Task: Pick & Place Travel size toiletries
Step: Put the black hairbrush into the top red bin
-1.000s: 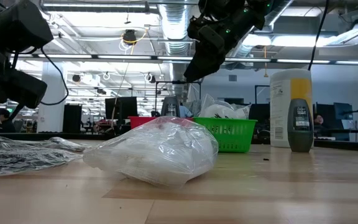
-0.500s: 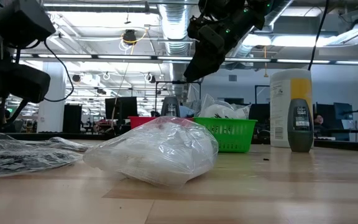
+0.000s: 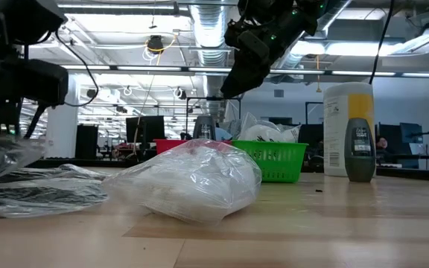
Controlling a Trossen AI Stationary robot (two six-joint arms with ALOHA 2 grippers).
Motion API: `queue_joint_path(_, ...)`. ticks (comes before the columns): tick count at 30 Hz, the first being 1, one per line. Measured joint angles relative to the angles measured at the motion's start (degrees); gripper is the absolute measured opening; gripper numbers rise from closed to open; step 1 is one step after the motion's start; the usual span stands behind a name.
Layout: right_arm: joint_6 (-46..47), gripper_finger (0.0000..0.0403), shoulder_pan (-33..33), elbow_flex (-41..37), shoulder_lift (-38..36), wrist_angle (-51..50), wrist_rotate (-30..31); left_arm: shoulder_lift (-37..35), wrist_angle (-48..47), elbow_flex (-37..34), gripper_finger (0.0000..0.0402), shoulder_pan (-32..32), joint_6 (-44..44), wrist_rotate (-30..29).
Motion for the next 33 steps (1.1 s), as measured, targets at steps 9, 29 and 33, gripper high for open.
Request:
queue_joint_path(9, 0.0, 0.0225, 0.1, 0.0, 0.0, -1.4, 0.0, 0.0, 0.6, 6.3, 0.0, 0.0, 7.5, -4.1)
queue_joint_path(29, -2.1, 0.0225, 8.5, 0.0, 0.0, 4.3, 0.0, 0.0, 0.6, 18.6, 0.0, 0.0, 29.1, -22.0)
queue_joint_path(33, -4.2, 0.0225, 10.1, 0.0, 0.0, 7.2, 0.0, 0.0, 0.6, 20.6, 0.0, 0.1, 33.0, -22.6)
